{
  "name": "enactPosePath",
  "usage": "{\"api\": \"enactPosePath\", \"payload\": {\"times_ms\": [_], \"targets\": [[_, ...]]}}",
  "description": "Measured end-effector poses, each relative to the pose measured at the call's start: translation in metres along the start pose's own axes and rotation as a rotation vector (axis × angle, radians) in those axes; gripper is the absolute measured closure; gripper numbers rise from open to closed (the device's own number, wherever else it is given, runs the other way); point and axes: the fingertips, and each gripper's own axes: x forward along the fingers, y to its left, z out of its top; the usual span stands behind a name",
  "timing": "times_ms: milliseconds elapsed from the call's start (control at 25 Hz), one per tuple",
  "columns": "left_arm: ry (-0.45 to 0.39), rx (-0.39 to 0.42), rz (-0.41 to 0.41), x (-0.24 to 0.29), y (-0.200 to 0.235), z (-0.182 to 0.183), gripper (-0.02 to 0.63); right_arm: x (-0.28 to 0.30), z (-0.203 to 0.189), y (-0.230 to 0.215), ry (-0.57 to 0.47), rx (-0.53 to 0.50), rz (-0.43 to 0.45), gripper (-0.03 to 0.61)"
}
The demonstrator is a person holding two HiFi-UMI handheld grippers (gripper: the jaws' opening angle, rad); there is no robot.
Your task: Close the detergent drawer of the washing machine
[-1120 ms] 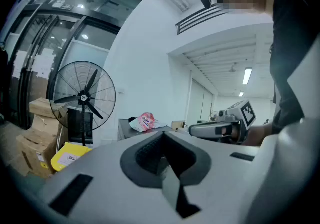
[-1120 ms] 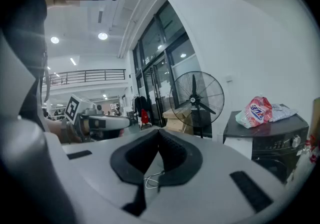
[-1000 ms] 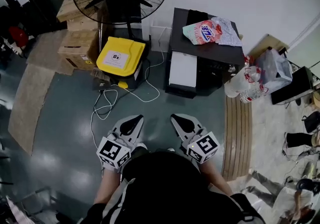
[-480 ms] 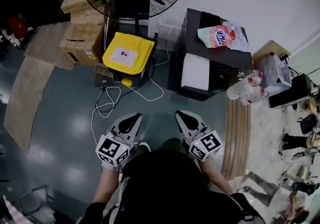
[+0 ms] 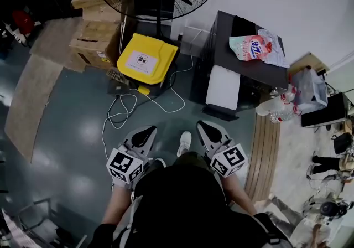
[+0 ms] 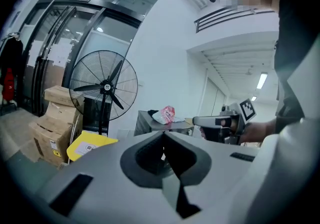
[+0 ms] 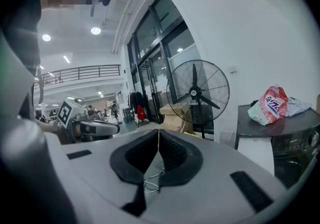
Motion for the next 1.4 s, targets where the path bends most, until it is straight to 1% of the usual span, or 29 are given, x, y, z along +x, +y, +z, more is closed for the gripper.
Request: {"api": "enactPosePath", "payload": {"times_ms": [160, 480, 600, 800, 960, 1120, 1240, 1400], "targets": [[0.022, 0.004, 0.026, 0.037, 0.009, 0.009, 0.603, 0.018, 0.010, -0.036, 0.009, 0.007, 0.044, 0.560], [0.043, 0.012, 0.097, 0.135, 0.029, 0.034, 0.603, 0.051, 0.026, -0.120, 0.018, 0.037, 0.132, 0.560], [0.059, 0.017, 0.106, 0.171, 0.029, 0.040, 0.603, 0.053, 0.030, -0.156, 0.023, 0.051, 0.145, 0.560], [0.096, 0.033, 0.096, 0.227, 0.023, 0.043, 0.603, 0.054, 0.027, -0.214, 0.048, 0.071, 0.135, 0.560], [0.133, 0.026, 0.057, 0.260, 0.014, 0.038, 0.603, 0.044, 0.019, -0.250, 0.063, 0.086, 0.088, 0.560], [0.176, 0.027, -0.011, 0.286, 0.005, 0.029, 0.603, 0.027, 0.006, -0.279, 0.075, 0.114, 0.001, 0.560], [0.218, 0.041, -0.074, 0.304, -0.002, 0.019, 0.603, 0.010, -0.007, -0.296, 0.089, 0.146, -0.075, 0.560], [0.277, 0.070, -0.186, 0.324, -0.015, 0.005, 0.603, -0.015, -0.026, -0.310, 0.105, 0.188, -0.186, 0.560]]}}
